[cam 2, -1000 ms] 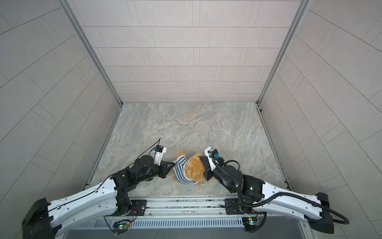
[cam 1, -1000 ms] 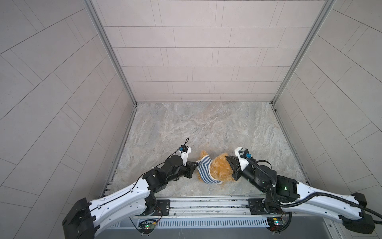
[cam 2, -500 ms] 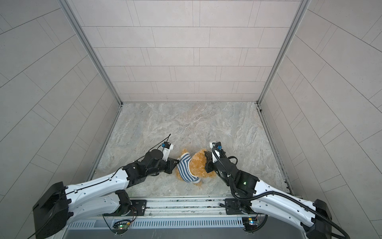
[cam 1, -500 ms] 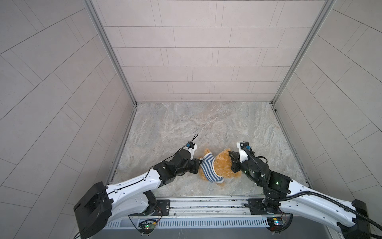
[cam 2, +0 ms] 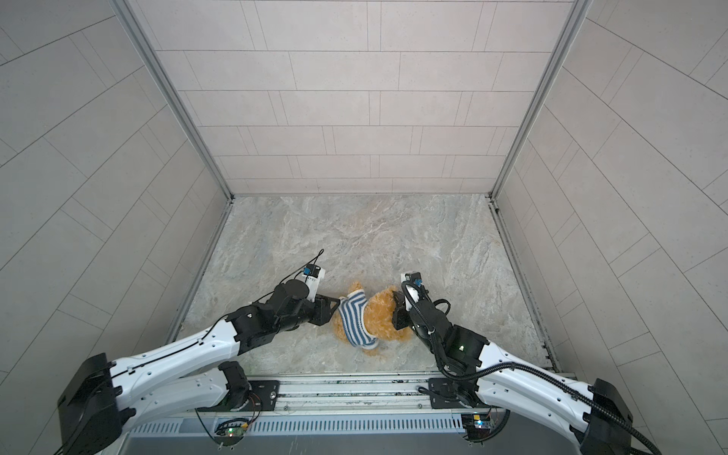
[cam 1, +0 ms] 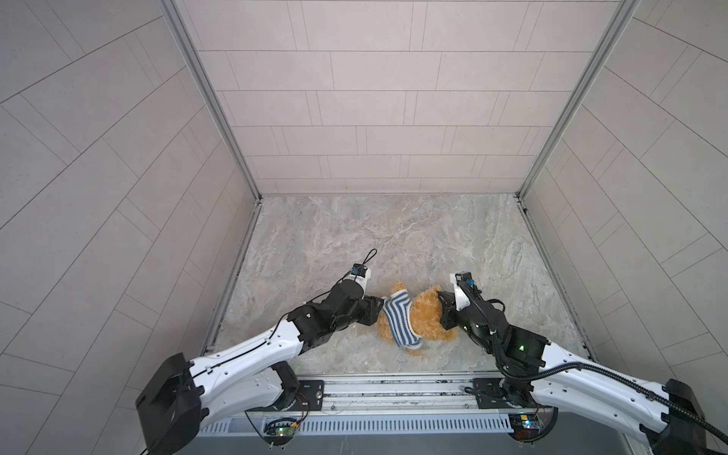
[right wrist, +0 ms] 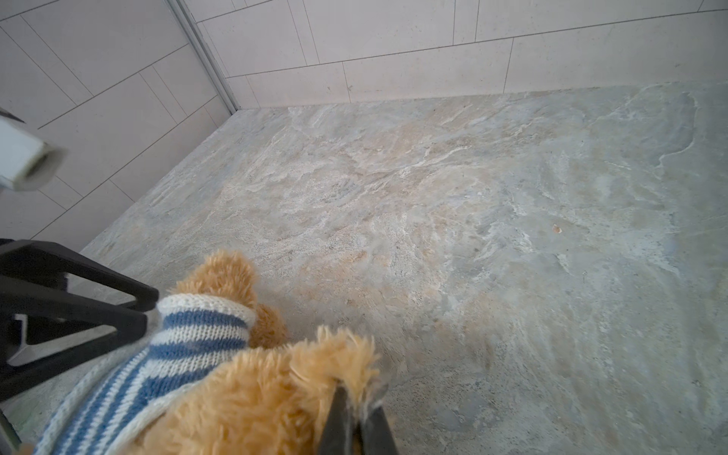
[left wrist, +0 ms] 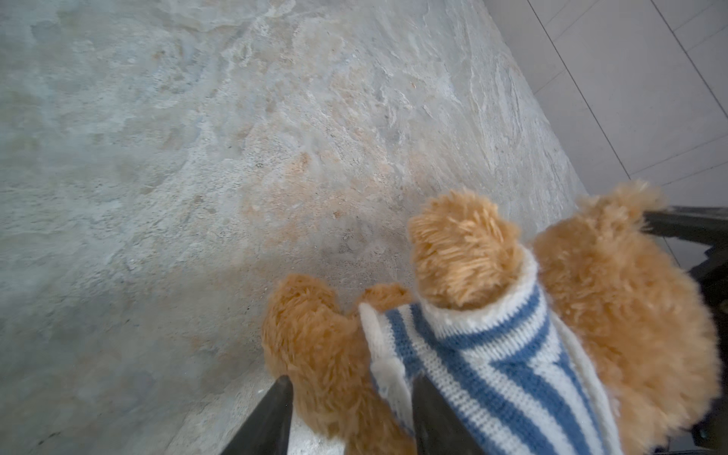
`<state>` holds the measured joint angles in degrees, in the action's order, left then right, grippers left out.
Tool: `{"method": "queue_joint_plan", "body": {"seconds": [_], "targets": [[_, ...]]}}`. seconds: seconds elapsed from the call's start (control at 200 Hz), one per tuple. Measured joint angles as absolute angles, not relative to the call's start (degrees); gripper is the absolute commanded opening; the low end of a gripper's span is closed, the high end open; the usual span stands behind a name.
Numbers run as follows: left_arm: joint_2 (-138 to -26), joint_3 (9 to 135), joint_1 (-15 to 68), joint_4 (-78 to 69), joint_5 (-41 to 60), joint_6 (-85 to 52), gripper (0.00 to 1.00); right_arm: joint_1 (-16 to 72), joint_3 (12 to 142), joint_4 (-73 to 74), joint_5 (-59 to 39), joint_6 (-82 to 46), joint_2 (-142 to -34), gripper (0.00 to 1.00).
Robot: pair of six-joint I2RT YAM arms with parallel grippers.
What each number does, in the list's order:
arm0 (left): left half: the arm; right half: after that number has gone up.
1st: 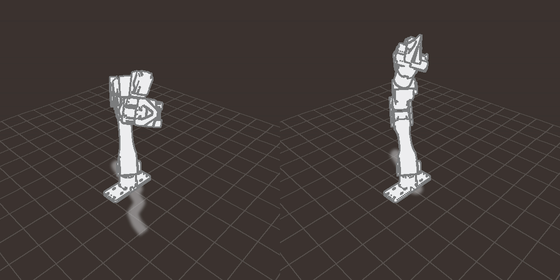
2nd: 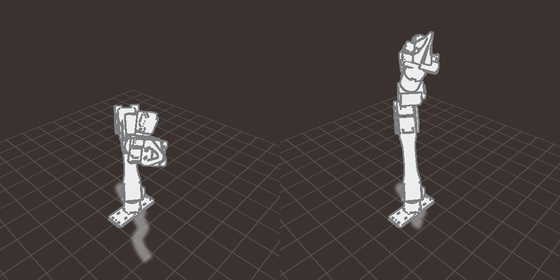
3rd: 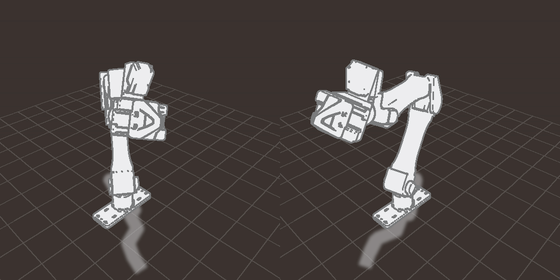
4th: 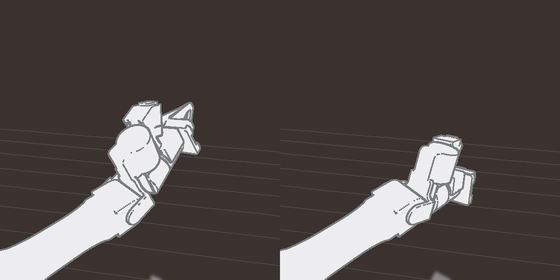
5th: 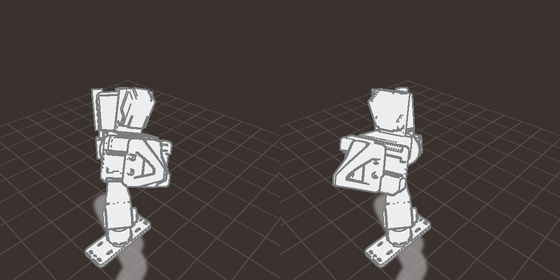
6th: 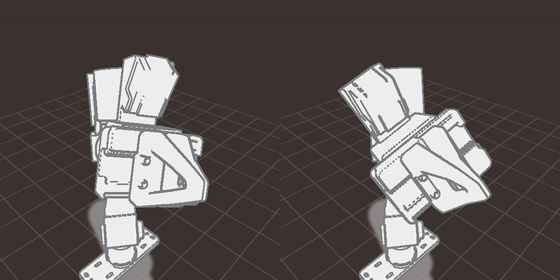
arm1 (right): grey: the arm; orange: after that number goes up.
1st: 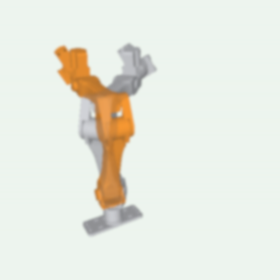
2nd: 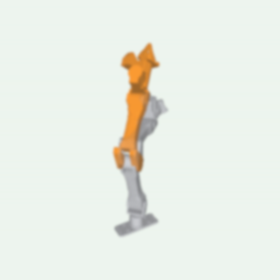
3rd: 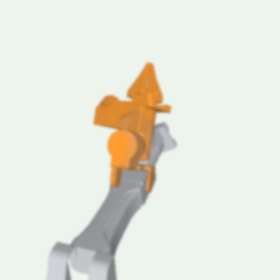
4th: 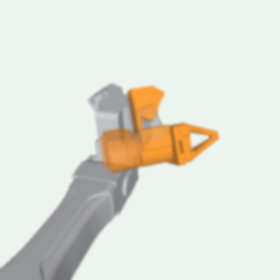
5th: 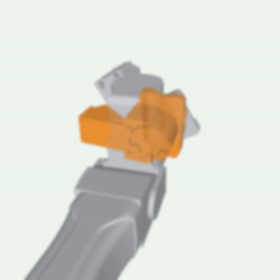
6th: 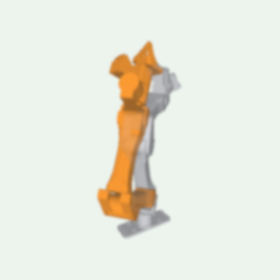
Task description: Dress the teddy bear
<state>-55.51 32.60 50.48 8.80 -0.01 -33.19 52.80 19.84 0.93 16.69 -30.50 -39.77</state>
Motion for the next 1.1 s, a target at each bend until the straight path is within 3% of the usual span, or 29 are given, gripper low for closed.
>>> {"method": "queue_joint_plan", "body": {"seconds": [0.38, 0.776, 0.941, 1.101], "targets": [[-51.11, 35.73, 62.19, 16.34, -6.76, -35.73, 0.51, 52.8, 17.96, 1.89, 16.73, -31.57, -38.26, 0.0], [-60.12, 39.24, 63.53, 14.87, -5.48, -38.57, 0.3, 52.8, 15.86, 2.31, 15.81, -32.16, -35.2, 0.0], [-60.82, 39.24, 63.68, 14.63, -5.17, -39.24, 0.11, 52.8, 15.35, 2.26, 15.64, -32.23, -34.44, 0.0], [-60.2, 39.24, 63.79, 14.92, -5.3, -39.81, 0.03, 52.8, 14.46, 2.07, 15.64, -32.38, -33.04, 0.0]]}}
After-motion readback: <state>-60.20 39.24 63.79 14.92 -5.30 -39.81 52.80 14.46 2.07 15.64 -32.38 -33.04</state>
